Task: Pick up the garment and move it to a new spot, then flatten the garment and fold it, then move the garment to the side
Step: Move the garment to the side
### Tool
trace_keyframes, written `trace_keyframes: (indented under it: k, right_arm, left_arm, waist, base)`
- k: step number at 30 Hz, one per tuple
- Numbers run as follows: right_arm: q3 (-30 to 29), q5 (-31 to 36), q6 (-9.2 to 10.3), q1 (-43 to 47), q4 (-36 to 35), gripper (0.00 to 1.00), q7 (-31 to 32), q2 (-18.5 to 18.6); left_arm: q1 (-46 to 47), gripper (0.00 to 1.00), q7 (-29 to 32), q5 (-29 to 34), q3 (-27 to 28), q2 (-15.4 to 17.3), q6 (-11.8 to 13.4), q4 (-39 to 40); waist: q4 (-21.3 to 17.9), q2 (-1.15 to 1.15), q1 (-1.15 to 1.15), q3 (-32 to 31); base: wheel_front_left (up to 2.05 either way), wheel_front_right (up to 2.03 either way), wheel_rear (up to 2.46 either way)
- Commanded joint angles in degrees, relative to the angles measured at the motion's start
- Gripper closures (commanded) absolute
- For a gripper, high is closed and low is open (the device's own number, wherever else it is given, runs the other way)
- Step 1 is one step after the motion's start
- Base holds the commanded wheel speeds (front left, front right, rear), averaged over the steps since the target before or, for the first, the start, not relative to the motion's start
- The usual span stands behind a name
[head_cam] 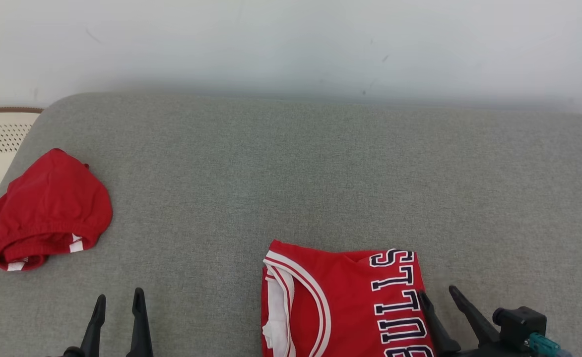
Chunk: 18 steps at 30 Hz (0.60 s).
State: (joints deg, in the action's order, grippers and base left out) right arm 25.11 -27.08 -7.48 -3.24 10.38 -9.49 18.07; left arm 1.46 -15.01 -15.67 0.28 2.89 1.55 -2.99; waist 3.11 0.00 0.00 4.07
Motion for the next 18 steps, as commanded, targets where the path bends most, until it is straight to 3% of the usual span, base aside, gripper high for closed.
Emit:
trace_keyframes:
  k: [1,7,18]
  right_arm:
    - [-1.17,1.07,-0.03,0.77,0.82,0.00,1.00,-1.17]
    - [-4.39,3.09,-0.03,0.77,3.42,0.00,4.00,-4.17]
    - [-4.27,2.39,-0.03,-1.96,8.70,0.00,7.89,-6.08]
  left_arm:
    - [0.13,0.00,-0.23,0.07,0.02,0.01,0.04,0.12]
    - [0.72,0.00,-0.23,-0.14,-0.03,0.01,-0.15,-0.06]
    - [0.62,0.00,-0.23,-0.72,-0.08,0.01,-0.37,-0.50]
  waist:
    - [-0.06,0.00,0.00,0.21]
    - [0.10,0.00,0.00,0.88]
    - [0.76,0.00,0.00,1.15]
  base:
    - [0.00,0.00,0.00]
    - [0.00,0.00,0.00]
    - [0.00,0.00,0.00]
